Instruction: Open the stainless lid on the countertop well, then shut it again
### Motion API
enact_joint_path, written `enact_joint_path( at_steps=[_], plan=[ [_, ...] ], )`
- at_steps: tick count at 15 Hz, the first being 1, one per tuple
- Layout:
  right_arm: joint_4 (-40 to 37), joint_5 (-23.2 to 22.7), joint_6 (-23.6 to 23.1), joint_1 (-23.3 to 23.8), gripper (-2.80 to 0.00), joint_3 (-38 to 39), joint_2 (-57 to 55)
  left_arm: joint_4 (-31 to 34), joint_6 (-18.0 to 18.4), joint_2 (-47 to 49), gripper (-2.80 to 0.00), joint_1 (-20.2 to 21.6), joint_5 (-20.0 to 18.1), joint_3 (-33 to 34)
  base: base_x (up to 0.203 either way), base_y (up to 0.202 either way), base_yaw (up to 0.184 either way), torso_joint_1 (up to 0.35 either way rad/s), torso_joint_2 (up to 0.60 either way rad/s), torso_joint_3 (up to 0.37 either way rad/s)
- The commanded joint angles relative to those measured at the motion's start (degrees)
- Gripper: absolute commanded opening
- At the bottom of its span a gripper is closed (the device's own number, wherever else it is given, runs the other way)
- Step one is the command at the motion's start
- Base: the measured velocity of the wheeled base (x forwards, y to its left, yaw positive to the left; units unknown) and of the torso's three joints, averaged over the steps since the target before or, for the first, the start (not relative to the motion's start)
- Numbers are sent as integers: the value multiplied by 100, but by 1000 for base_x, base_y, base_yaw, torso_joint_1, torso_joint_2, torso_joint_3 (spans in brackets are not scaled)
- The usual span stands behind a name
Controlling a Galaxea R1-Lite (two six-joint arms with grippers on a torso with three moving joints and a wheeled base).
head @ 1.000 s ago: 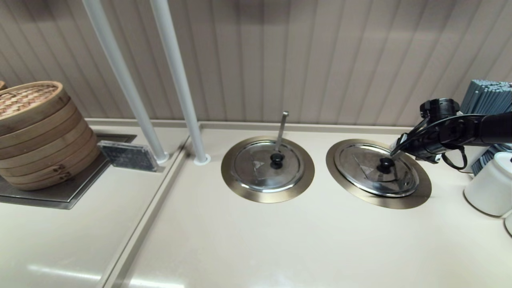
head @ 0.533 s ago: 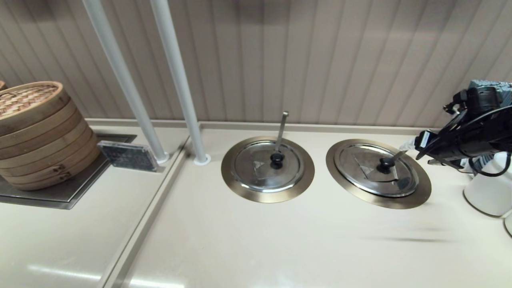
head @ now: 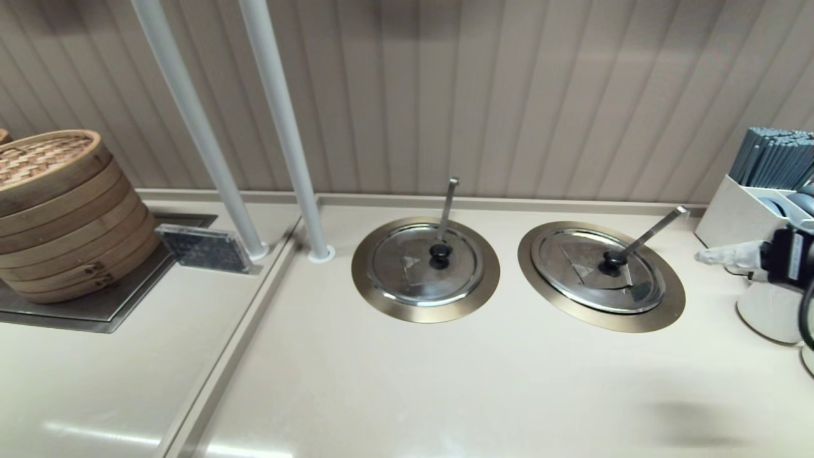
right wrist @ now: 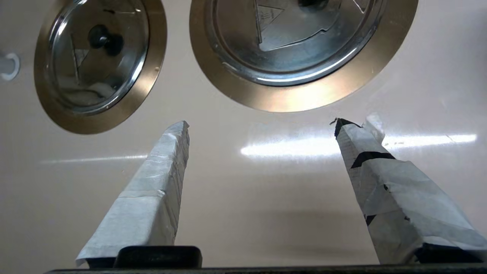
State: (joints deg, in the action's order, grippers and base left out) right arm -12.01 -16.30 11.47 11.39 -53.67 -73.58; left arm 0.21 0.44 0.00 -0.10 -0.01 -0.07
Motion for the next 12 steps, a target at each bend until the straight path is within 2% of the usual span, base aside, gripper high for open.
enact_joint_path(
  at_steps=[1, 4, 6, 7, 8, 12],
  plan=[
    [-16, -63, -195, -5, 0, 699, 1748, -3, 0, 0, -280, 1, 1, -1, 0, 0, 0, 0, 0, 0],
    [-89, -60, -776, 2, 0, 1241, 3383, 5, 0, 0, -280, 1, 1, 0, 0, 0, 0, 0, 0, 0],
    [-421, 74, -1063, 2, 0, 1422, 4310, 6, 0, 0, -280, 1, 1, -1, 0, 0, 0, 0, 0, 0],
    [-602, 127, -1143, 2, -10, 1493, 4639, -3, 0, 0, -280, 1, 1, -1, 0, 0, 0, 0, 0, 0],
    [-883, 187, -1196, 7, -280, 1546, 4907, -3, 0, 0, -280, 1, 1, 7, 0, 0, 0, 0, 0, 0],
    [-1815, 357, -1261, 11, -280, 1536, 5738, 6, 0, 0, -280, 1, 1, -1, 0, 0, 0, 0, 0, 0]
  ],
)
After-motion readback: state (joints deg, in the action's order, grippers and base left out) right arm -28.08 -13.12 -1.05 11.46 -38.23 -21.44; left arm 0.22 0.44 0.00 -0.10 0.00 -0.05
